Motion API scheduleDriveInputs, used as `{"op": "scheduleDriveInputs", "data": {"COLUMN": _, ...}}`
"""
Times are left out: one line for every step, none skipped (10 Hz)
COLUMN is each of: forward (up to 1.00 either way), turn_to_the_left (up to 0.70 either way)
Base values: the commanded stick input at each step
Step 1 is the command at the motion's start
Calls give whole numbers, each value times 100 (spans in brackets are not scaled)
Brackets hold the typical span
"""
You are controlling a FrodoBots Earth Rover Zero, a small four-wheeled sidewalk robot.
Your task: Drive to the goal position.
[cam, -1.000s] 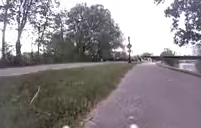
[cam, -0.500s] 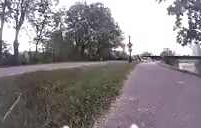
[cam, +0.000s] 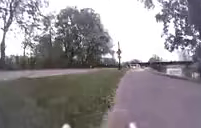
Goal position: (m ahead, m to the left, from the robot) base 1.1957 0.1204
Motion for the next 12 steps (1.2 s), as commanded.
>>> {"op": "scheduleDriveInputs", "data": {"forward": 81, "turn_to_the_left": 0}}
{"op": "scheduleDriveInputs", "data": {"forward": 76, "turn_to_the_left": 0}}
{"op": "scheduleDriveInputs", "data": {"forward": 71, "turn_to_the_left": 0}}
{"op": "scheduleDriveInputs", "data": {"forward": 66, "turn_to_the_left": 0}}
{"op": "scheduleDriveInputs", "data": {"forward": 61, "turn_to_the_left": 0}}
{"op": "scheduleDriveInputs", "data": {"forward": 57, "turn_to_the_left": 0}}
{"op": "scheduleDriveInputs", "data": {"forward": 52, "turn_to_the_left": 0}}
{"op": "scheduleDriveInputs", "data": {"forward": 47, "turn_to_the_left": 0}}
{"op": "scheduleDriveInputs", "data": {"forward": 42, "turn_to_the_left": 0}}
{"op": "scheduleDriveInputs", "data": {"forward": 37, "turn_to_the_left": 0}}
{"op": "scheduleDriveInputs", "data": {"forward": 32, "turn_to_the_left": 0}}
{"op": "scheduleDriveInputs", "data": {"forward": 27, "turn_to_the_left": 0}}
